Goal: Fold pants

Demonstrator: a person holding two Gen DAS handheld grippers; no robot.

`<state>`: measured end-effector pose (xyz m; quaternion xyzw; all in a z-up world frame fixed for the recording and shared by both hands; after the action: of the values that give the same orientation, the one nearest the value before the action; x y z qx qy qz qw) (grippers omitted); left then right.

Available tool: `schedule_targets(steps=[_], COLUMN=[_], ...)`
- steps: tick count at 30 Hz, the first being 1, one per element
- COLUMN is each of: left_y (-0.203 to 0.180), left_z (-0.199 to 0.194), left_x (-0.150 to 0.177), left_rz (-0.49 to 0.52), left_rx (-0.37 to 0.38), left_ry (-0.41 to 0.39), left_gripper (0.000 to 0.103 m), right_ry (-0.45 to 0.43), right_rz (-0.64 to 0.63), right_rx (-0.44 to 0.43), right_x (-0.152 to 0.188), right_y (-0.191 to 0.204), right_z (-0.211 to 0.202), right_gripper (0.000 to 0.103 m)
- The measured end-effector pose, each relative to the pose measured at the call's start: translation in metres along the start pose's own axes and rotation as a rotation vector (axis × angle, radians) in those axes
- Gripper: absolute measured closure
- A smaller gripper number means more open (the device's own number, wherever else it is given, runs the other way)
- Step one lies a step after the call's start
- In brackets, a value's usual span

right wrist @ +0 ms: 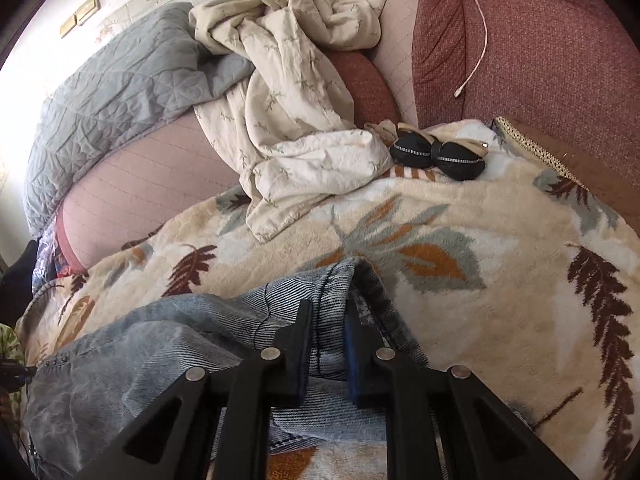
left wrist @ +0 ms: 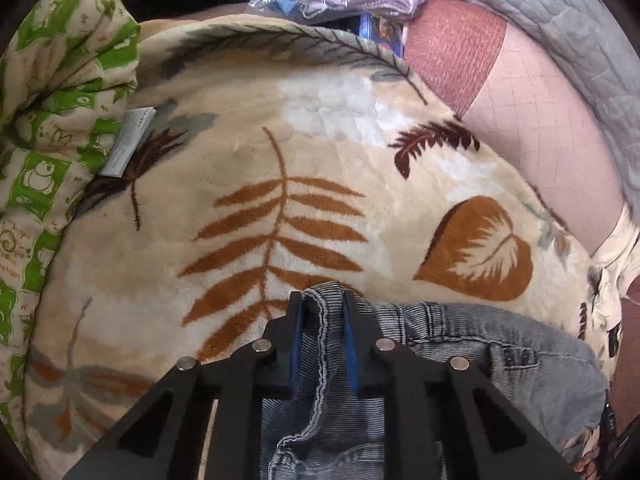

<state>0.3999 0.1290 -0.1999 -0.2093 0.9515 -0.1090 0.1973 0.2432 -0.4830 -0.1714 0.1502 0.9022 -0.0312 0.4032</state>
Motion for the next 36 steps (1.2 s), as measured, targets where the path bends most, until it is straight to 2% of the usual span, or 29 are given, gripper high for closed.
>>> schedule_targets(steps=[5,10,20,27,32,36], left_y=[-0.001,-0.007,-0.018,0.026,0.078,0.118], left_z=[-0.026,-0.073,-0.175,-0.221,-0.231,-0.216], left_x=[-0.001,0.002,0.041,0.092,0.139,0.174], left_rz=[-0.011,-0.034,0.025,-0.007,-0.021,-0.044], left_rx=[0.063,0.184,0.355,0.431,0.419,0.374], left_ry=[-0.051,-0.102,-0.182,-0.193,-0.176,-0.13], left_gripper=[0.087,0.087,0.088,0.087,0.087,0.087], right_ry=[-0.053,-0.106,-0.178,-0.217,-0.225,-0.211], right_rz=[0.059,0.137,0.238,0.323,0.414,0.472], right_rx=[-0.038,-0.106,-0.187,-0.239,-0.294,-0.33], right_x=[-0.012,-0.026,-0.032,-0.014,0.012,0.046], right_y=[-0.004,-0.009,-0.023,-0.045,-0.07,-0.086], right_z=[-0.015,-0.037,-0.082,-0.123,-0.152,-0.176], right_gripper=[0.089,0.089,0.09,0.09,0.09,0.09])
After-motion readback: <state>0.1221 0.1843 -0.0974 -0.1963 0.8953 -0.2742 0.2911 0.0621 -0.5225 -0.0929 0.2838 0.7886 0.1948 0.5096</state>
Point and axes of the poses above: each gripper's, at about its wrist camera, not at the fingertips, and z roughly the way its jaws point, y to its left, x to its underside, the point moved 10 cm from there along z, roughly the way its jaws point, and after that the axes turned 11 degrees about -z, right-handed, at the moved point
